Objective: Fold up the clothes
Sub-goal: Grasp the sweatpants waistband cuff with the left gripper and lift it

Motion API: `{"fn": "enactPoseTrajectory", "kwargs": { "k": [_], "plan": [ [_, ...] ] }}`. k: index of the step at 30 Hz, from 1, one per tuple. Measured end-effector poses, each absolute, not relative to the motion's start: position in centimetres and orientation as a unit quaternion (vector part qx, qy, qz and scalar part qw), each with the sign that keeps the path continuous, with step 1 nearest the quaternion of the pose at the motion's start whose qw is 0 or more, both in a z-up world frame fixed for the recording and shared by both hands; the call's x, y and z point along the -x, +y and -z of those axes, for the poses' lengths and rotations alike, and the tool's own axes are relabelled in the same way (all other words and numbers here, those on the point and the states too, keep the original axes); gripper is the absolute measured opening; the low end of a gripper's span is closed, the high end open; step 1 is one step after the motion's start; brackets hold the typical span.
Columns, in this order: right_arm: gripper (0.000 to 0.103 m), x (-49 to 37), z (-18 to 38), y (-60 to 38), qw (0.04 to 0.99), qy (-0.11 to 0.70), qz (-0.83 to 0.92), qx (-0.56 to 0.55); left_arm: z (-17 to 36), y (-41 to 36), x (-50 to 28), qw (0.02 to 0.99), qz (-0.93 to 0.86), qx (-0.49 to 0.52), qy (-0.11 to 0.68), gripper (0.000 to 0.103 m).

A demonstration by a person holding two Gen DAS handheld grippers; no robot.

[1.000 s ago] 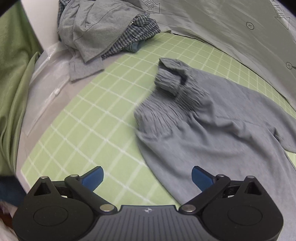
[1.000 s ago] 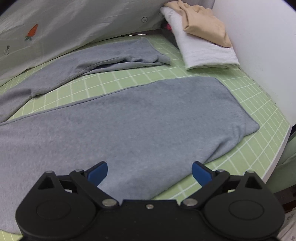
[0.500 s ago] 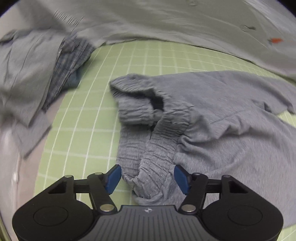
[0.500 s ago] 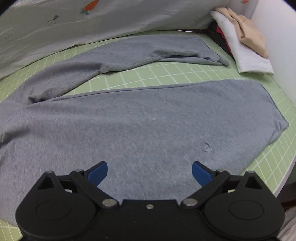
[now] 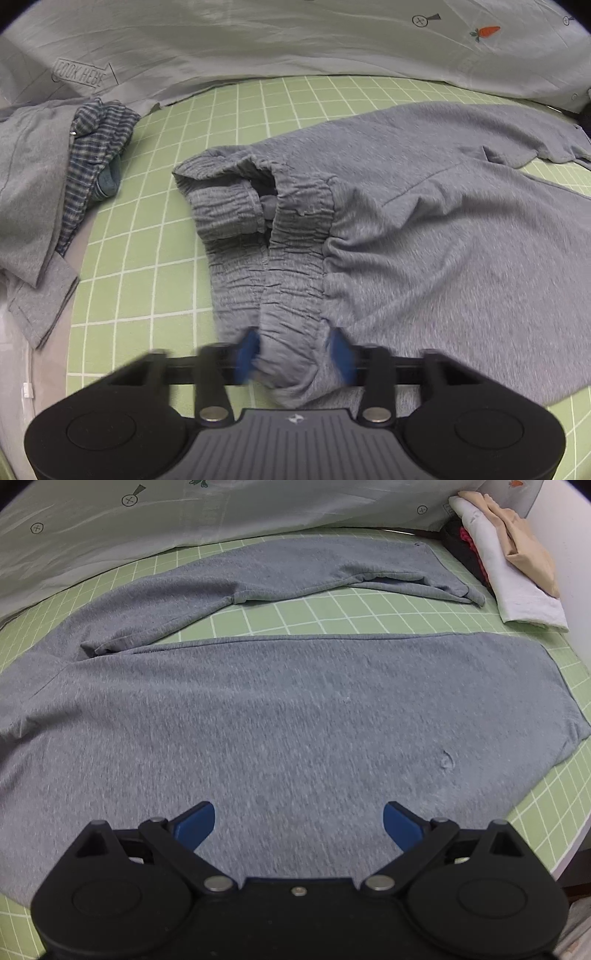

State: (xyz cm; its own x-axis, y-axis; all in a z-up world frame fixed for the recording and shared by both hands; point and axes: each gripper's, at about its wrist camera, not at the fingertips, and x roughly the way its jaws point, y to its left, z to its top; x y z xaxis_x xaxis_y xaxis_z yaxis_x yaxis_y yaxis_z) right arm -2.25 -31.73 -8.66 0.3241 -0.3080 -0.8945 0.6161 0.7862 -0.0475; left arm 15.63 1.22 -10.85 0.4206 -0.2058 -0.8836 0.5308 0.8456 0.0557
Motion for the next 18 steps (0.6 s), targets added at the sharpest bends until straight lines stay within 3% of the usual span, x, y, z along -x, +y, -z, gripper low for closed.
{"fn": "enactPoseTrajectory", "kwargs": {
  "k": [7, 11, 15, 17, 18],
  "plan": [
    [0.099, 2.7, 9.2, -32.2, 0.788, 0.510, 0.298, -0.175, 8.2, 8.1, -16.1, 0.853, 0.162, 0.026, 0.496, 0.005],
    [0.099, 2.9, 9.7, -32.7, 0.782, 0.515, 0.299, -0.184, 9.6, 14.8, -15.7, 0.833, 0.061, 0.157, 0.527, 0.008],
    [0.099, 2.4, 10.4, -33.0, 0.776, 0.526, 0.289, -0.195, 10.6, 15.5, -14.8, 0.837, 0.025, 0.132, 0.530, 0.033],
    [0.099, 2.2, 10.4, -32.9, 0.776, 0.527, 0.285, -0.196, 10.6, 15.3, -14.8, 0.837, 0.014, 0.136, 0.531, 0.059],
    [0.099, 2.1, 10.4, -32.9, 0.777, 0.527, 0.285, -0.195, 10.6, 15.0, -14.8, 0.836, 0.007, 0.136, 0.531, 0.064]
  ]
}}
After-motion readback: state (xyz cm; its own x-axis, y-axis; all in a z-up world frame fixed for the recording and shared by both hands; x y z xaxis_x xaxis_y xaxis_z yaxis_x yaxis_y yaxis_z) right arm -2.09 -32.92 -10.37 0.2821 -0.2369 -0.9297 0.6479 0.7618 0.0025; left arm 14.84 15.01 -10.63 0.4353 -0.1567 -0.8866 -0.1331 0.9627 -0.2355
